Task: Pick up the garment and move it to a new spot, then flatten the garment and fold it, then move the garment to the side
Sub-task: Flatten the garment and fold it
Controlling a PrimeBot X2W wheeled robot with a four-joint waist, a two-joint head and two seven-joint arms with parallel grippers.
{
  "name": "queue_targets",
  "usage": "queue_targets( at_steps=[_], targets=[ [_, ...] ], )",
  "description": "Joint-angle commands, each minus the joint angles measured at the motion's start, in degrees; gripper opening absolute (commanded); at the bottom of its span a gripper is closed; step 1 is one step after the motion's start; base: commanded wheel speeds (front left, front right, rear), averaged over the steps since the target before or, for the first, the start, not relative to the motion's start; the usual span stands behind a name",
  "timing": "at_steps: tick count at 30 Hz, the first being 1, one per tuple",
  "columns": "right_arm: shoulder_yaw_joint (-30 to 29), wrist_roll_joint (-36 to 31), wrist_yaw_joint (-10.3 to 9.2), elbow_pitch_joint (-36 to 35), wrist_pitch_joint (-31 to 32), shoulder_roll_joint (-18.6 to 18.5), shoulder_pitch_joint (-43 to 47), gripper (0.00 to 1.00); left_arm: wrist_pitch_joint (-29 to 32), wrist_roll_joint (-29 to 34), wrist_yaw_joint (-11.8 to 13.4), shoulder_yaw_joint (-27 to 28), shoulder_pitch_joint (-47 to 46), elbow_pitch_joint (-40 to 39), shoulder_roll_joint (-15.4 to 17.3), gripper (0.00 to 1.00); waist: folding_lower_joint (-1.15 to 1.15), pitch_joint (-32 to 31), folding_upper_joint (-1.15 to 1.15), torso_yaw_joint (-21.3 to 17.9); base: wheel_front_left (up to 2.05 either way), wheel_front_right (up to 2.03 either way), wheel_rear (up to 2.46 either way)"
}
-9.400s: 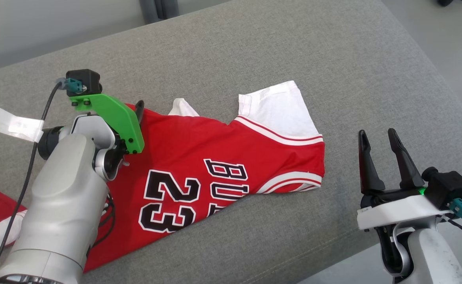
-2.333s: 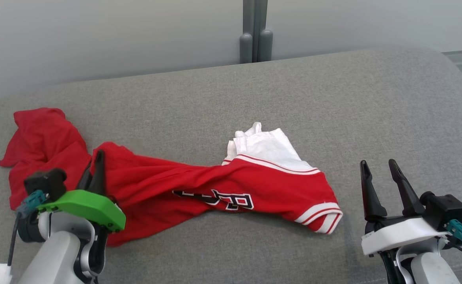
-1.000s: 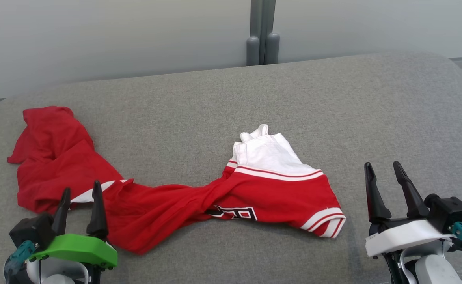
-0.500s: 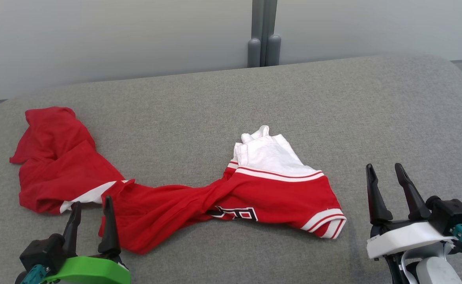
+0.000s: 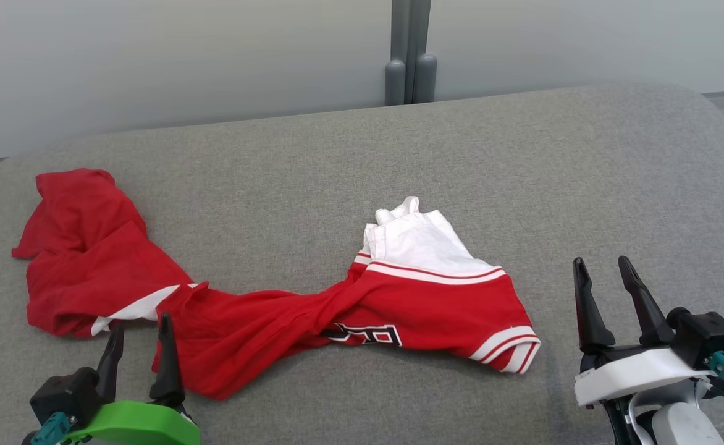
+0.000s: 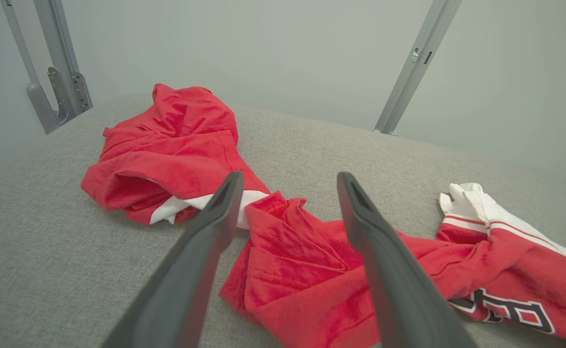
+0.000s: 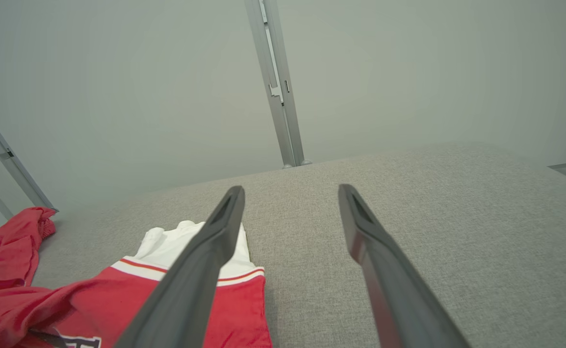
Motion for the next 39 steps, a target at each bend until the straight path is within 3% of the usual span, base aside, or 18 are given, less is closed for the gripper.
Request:
queue_targets(
  at_steps=[1,14,26,39],
  targets=[
    [-0.09,0.05,-0.04,-0.09,-0.25,-0.22,0.22,1.0,-0.38,0.02,0.18,0.33,-0.27,-0.09,0.45,1.0,0.0,-0.02,0.0,-0.04,0.0,0.0,0.0],
    [0.84,0.17,-0.04,0.59,-0.24,-0.63,-0.75,1.0,0.82,-0.53,-0.36,-0.46,-0.6,0.73,0.7,1.0,0.0,0.04,0.0,0.26,0.0,0.0,0.0],
    [2.33,0.47,-0.04,2.15,0.32,-2.87,-3.65,1.0,6.25,-2.11,-1.66,-2.37,-2.7,4.84,1.62,1.0,0.0,1.57,0.0,0.28,0.0,0.0,0.0],
    [8.38,3.57,-0.04,6.53,5.06,-6.33,-12.38,1.0,8.9,-3.09,-2.64,-2.94,-5.86,7.7,2.13,1.0,0.0,4.96,0.0,0.25,0.0,0.0,0.0]
  ],
)
